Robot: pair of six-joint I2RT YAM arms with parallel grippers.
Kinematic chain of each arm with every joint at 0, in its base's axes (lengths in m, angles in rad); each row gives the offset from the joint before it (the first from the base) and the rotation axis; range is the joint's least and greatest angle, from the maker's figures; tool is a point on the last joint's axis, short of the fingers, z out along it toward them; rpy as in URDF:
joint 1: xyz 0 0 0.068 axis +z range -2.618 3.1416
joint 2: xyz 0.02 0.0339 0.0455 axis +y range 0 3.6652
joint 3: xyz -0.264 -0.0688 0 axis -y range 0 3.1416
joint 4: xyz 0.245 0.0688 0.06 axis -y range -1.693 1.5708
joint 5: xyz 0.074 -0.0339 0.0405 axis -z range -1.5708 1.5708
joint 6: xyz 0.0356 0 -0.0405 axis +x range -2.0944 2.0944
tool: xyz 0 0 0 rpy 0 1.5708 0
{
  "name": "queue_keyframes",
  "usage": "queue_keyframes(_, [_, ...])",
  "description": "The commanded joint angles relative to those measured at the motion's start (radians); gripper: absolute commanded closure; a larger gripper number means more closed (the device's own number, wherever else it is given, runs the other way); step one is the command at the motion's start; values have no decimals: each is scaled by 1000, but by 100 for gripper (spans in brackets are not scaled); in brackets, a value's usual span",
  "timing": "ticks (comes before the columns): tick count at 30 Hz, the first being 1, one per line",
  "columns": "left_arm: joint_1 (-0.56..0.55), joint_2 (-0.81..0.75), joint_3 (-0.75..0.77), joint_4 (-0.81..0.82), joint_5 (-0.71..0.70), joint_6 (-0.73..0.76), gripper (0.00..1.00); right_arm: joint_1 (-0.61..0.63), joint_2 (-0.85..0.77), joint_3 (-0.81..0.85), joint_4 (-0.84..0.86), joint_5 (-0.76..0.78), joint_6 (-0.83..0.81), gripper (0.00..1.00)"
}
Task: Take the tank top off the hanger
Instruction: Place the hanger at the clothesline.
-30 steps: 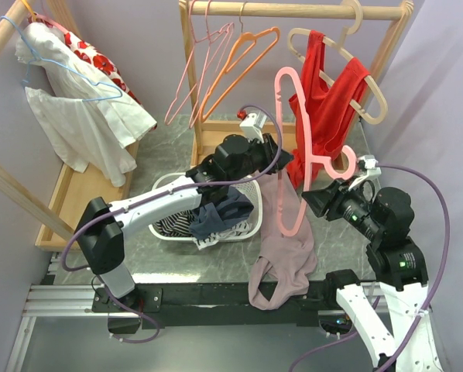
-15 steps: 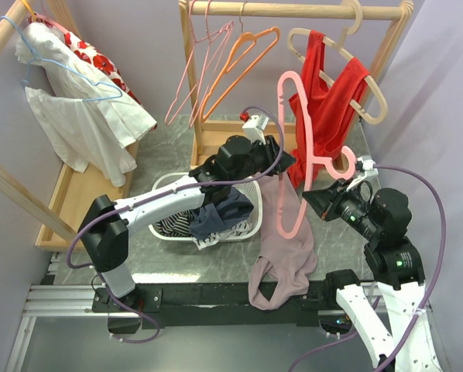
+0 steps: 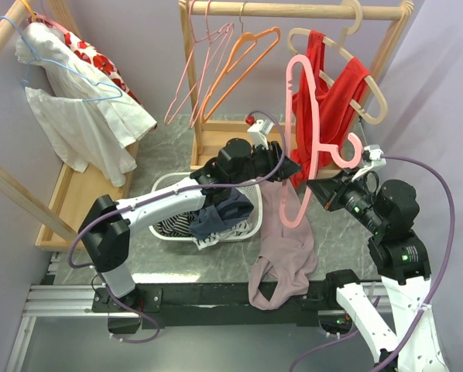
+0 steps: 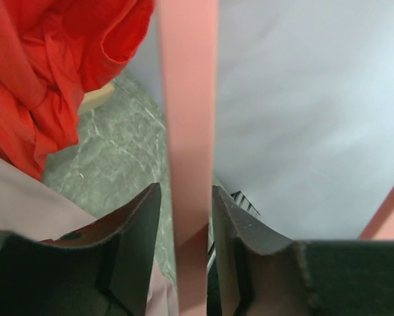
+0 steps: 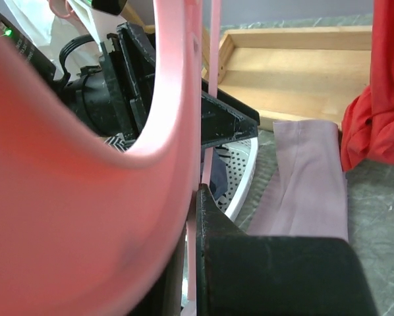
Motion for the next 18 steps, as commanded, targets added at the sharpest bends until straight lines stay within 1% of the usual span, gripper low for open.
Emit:
queue_keyframes(1, [-4, 23, 36, 35, 76, -8, 65, -1, 6, 32, 61, -22, -15, 88])
queue_keyframes(3, [-6, 40, 44, 44, 116, -20, 72, -1, 1, 26, 69, -19, -10, 86])
queue_keyframes(4, [-4, 42, 44, 58, 125, -40, 78, 1, 1, 26, 67, -22, -10, 85])
queue_keyframes(5, [-6, 45, 44, 65, 139, -46, 80, 1, 4, 23, 70, -27, -7, 82])
queue_keyframes(6, [-7, 45, 44, 69, 145, -51, 81, 1, 5, 18, 73, -30, -4, 75])
queue_keyframes(9, [-12, 43, 42, 72, 141, -63, 87, -1, 1, 7, 82, -30, 4, 72])
queue_keyframes(10, [-10, 40, 41, 72, 137, -69, 93, 1, -3, 4, 84, -28, 7, 68])
queue_keyframes(11, [-12, 36, 32, 78, 131, -77, 96, -1, -5, 1, 87, -27, 7, 62])
queue_keyframes(13, [-12, 25, 15, 98, 127, -98, 99, -1, -8, -5, 86, -25, 7, 63])
queue_keyframes(15, [-10, 22, 10, 110, 107, -116, 99, -1, -6, -6, 79, -27, 5, 63])
queue_keyframes(17, [-12, 22, 22, 115, 96, -129, 99, -1, -8, -13, 67, -17, 2, 59])
queue_keyframes(18, [-12, 22, 27, 115, 87, -150, 99, -1, -11, -19, 64, -14, 1, 59])
